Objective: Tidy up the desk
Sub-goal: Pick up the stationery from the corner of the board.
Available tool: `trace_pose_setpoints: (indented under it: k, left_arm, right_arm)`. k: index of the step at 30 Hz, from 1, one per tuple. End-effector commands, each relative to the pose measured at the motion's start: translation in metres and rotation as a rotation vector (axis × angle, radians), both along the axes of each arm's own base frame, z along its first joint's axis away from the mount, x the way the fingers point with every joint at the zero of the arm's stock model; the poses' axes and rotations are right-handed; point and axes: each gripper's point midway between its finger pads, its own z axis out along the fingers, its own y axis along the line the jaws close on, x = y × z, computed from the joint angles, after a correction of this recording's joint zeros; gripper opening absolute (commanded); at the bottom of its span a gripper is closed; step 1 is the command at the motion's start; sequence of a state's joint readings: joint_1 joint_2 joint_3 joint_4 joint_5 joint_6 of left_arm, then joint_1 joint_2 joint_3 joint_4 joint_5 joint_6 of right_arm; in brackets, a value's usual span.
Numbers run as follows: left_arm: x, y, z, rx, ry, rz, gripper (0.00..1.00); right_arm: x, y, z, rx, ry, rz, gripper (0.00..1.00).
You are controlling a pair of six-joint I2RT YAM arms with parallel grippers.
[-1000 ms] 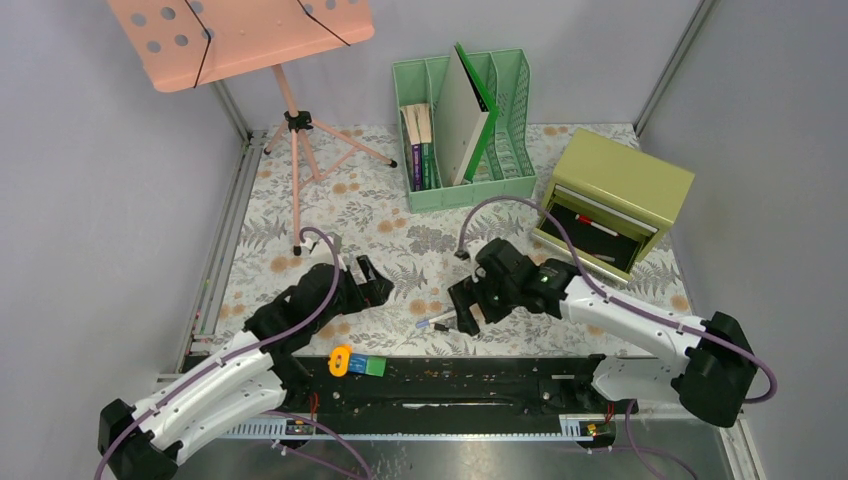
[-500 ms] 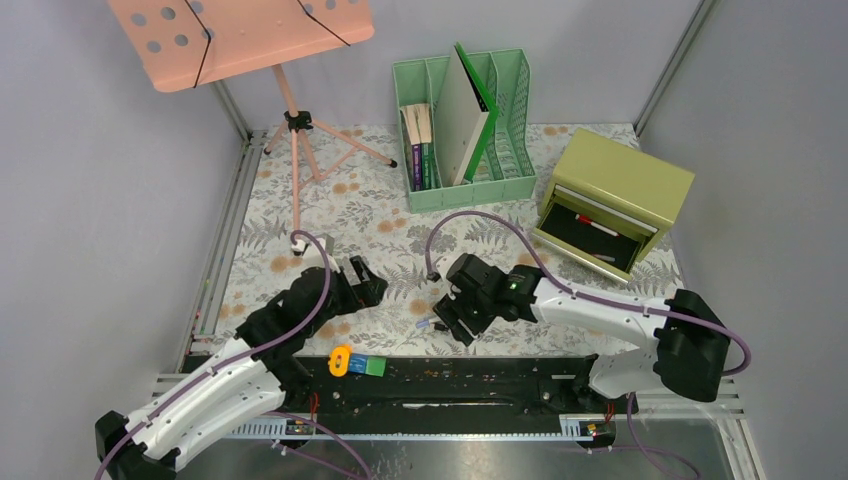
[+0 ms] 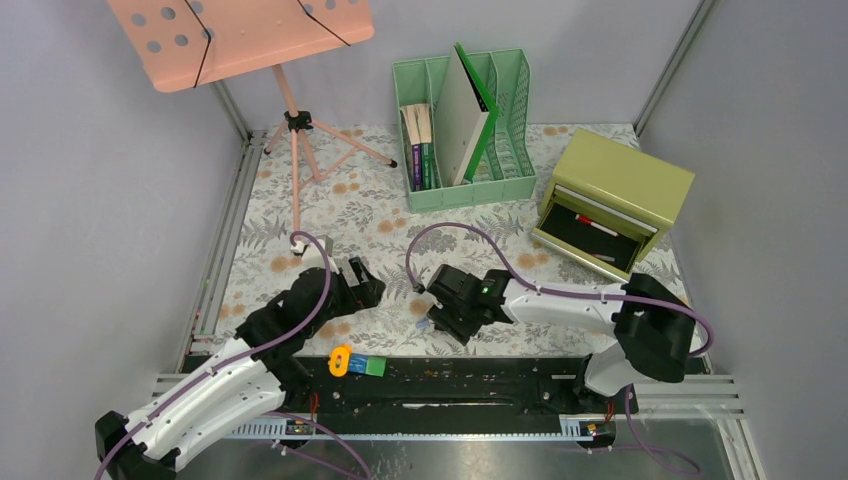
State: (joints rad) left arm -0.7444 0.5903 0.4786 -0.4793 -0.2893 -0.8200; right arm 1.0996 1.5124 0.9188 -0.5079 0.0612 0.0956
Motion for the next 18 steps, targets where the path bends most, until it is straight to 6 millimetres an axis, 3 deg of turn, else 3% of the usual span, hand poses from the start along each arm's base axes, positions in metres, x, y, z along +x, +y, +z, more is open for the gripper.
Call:
trace_pose_setpoints:
  k: [1, 14, 16, 18]
  left_arm:
    - [0.01, 0.0, 0.026, -0.034, -0.06, 0.03, 0.99]
    - [0.01, 0.003, 0.032, -0.033, -0.062, 0.051, 0.99]
    - [0.01, 0.005, 0.032, -0.031, -0.063, 0.057, 0.99]
    - [0.01, 0.006, 0.031, -0.025, -0.059, 0.058, 0.99]
  right_arm:
    - [0.011, 0.019, 0.006, 0.029, -0.043, 0.032, 0.5]
    - [0.004, 0.015, -0.023, -0.057, 0.017, 0.023, 0.34]
    - [0.004, 0.014, -0.026, -0.067, 0.019, 0.025, 0.24]
    - [0.005, 0.011, -0.028, -0.084, 0.013, 0.022, 0.2]
